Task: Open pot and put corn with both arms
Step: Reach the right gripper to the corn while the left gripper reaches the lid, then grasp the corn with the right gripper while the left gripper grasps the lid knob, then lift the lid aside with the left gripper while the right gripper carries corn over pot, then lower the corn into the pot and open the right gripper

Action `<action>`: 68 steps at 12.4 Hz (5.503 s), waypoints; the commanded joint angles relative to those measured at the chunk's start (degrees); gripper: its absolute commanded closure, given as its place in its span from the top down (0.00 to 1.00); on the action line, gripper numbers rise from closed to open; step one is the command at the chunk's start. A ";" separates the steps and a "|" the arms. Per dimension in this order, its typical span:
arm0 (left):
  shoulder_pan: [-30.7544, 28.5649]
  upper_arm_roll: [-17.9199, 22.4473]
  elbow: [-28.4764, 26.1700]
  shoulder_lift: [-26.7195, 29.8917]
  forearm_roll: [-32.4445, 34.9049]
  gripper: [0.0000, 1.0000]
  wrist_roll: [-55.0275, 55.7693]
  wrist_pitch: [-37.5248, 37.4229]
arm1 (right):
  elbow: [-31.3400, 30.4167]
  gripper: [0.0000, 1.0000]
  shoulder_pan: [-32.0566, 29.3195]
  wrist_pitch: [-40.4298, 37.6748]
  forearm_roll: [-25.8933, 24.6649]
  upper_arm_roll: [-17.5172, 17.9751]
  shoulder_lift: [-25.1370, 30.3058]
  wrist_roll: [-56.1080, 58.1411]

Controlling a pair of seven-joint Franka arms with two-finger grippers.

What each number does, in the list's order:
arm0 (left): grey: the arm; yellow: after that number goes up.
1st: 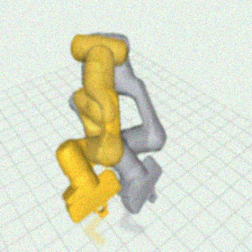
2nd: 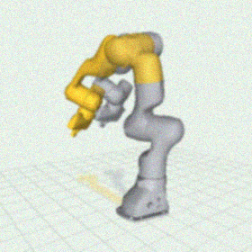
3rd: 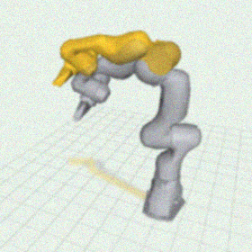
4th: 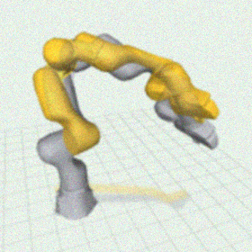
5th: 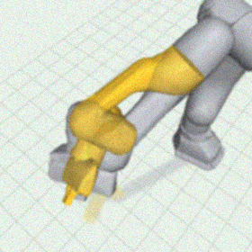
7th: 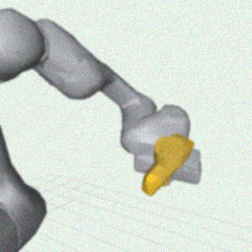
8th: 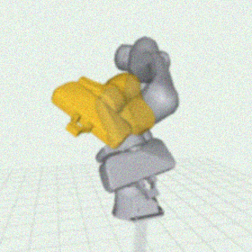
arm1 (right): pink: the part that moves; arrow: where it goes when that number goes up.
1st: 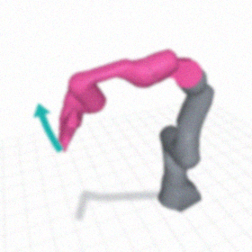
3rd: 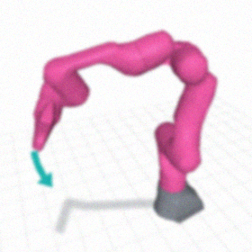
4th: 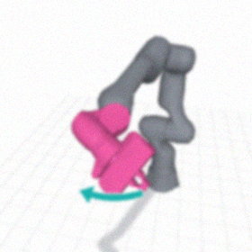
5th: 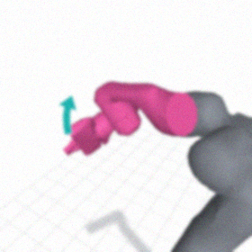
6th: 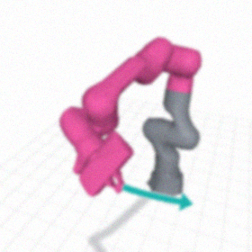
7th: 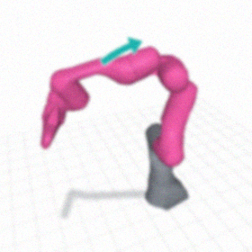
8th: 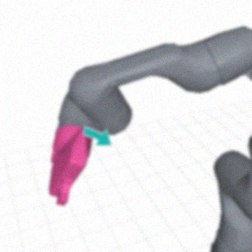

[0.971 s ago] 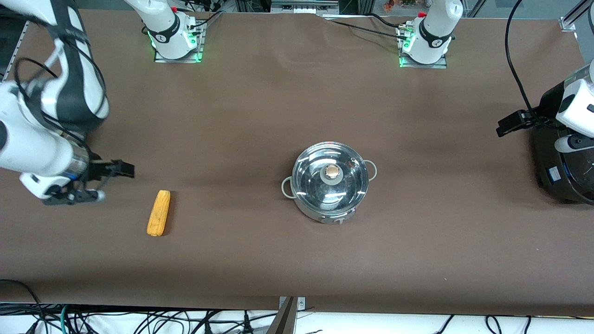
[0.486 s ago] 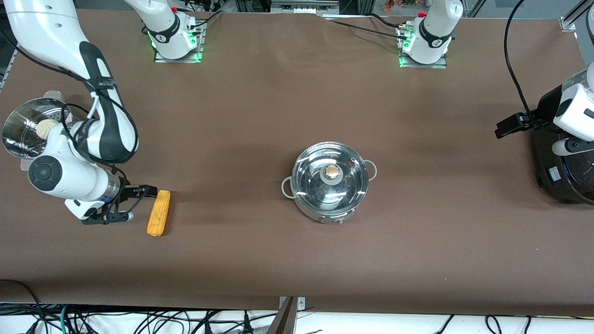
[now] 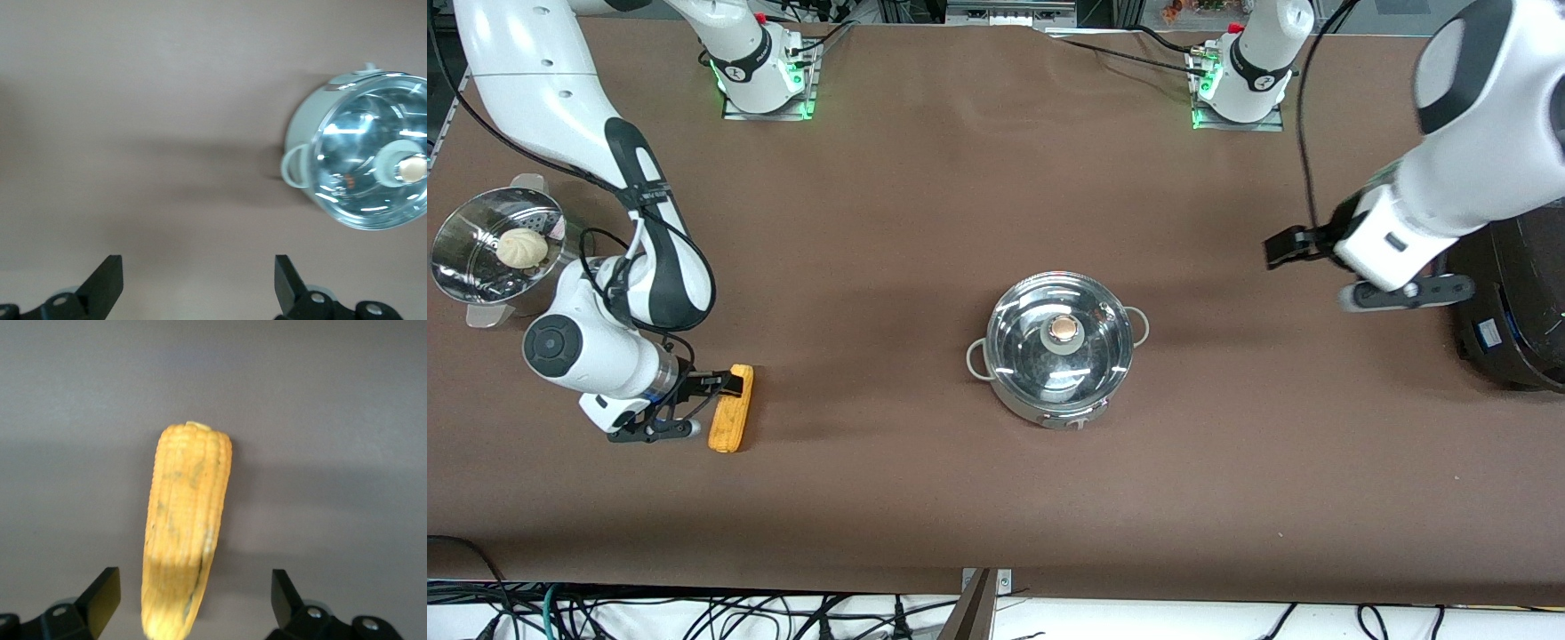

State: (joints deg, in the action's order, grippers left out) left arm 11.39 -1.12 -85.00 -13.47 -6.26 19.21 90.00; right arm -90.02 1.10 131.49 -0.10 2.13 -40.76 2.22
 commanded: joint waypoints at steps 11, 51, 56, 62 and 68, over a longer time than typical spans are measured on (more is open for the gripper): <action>19.01 0.50 10.46 -21.24 -3.15 1.00 25.00 16.16 | 7.05 1.00 1.36 5.88 1.85 0.16 -7.23 -0.20; 6.21 1.03 14.69 -20.64 -2.09 0.00 1.66 4.85 | 31.05 0.14 15.92 -21.23 3.61 17.21 1.13 -41.57; -4.00 0.94 1.80 -13.44 -0.26 0.00 -13.92 6.31 | 31.05 0.14 24.55 -2.16 3.26 16.68 -6.86 -45.64; -12.95 0.85 -24.24 -9.10 0.72 0.00 -32.27 36.97 | 31.14 0.14 31.50 7.37 3.09 12.91 -13.02 -45.64; -15.60 1.03 -22.85 -15.70 0.90 0.00 -33.44 40.16 | 30.96 0.80 32.30 10.54 3.17 12.90 -16.36 -45.72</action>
State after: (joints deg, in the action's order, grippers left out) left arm -3.15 0.33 -108.57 -28.03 -6.20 -13.76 129.10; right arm -60.20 32.90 141.23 3.39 15.42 -55.93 -42.94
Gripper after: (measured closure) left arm 0.489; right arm 0.670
